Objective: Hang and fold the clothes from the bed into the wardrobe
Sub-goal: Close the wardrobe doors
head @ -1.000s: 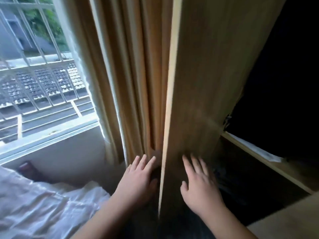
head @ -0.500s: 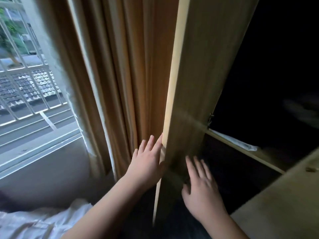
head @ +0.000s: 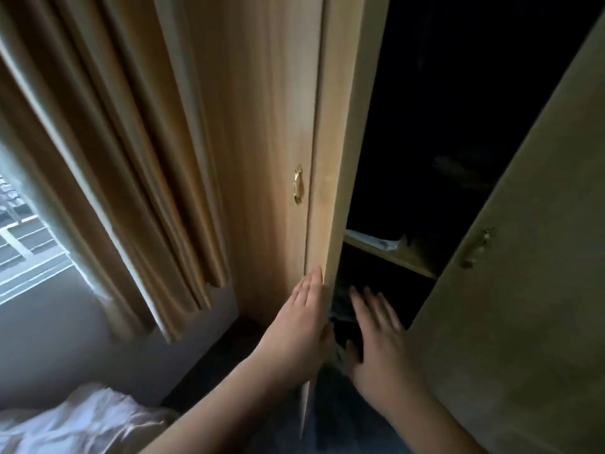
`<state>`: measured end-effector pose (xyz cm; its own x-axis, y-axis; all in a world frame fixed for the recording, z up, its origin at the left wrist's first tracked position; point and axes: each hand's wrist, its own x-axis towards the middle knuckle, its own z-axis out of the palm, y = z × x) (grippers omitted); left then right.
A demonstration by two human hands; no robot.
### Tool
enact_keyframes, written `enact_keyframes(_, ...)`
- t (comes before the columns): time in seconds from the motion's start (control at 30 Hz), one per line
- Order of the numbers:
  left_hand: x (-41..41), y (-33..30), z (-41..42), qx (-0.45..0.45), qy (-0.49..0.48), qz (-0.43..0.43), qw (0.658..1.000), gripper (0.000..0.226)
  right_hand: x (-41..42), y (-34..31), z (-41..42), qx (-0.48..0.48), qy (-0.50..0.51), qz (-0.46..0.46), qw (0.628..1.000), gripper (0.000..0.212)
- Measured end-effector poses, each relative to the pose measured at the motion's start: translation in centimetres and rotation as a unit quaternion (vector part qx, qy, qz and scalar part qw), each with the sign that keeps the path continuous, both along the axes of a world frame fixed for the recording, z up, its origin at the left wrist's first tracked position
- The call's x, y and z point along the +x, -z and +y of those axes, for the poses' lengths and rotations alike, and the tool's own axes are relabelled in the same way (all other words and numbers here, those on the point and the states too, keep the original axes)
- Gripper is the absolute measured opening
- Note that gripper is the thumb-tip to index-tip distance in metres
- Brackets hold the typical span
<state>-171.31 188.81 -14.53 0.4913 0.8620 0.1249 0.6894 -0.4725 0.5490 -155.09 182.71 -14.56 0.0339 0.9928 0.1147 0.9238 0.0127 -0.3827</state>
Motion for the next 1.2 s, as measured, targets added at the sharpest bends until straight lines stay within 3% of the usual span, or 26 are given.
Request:
enact_keyframes(0.3, 16.4, 0.6, 1.0, -0.001, 0.05, 0.009, 0.999, 0.09, 14.8, 0.3, -4.5, 0.012, 0.077, 0.007, 0.997, 0.079)
enact_keyframes(0.5, 22.2, 2.4, 5.3, 0.063, 0.05, 0.057, 0.995, 0.094, 20.3, 0.6, -2.3, 0.007, 0.154, -0.009, 0.988, 0.077)
enact_keyframes(0.93, 27.8, 3.5, 14.1, 0.106, 0.097, 0.09, 0.985, 0.096, 21.0, 0.7, 4.9, -0.016, 0.244, -0.006, 0.97, 0.075)
enact_keyframes(1.2, 30.0, 5.8, 16.2, 0.079, 0.148, 0.132, 0.977, 0.098, 20.1, 2.4, 3.9, -0.05, 0.311, 0.016, 0.949, 0.075)
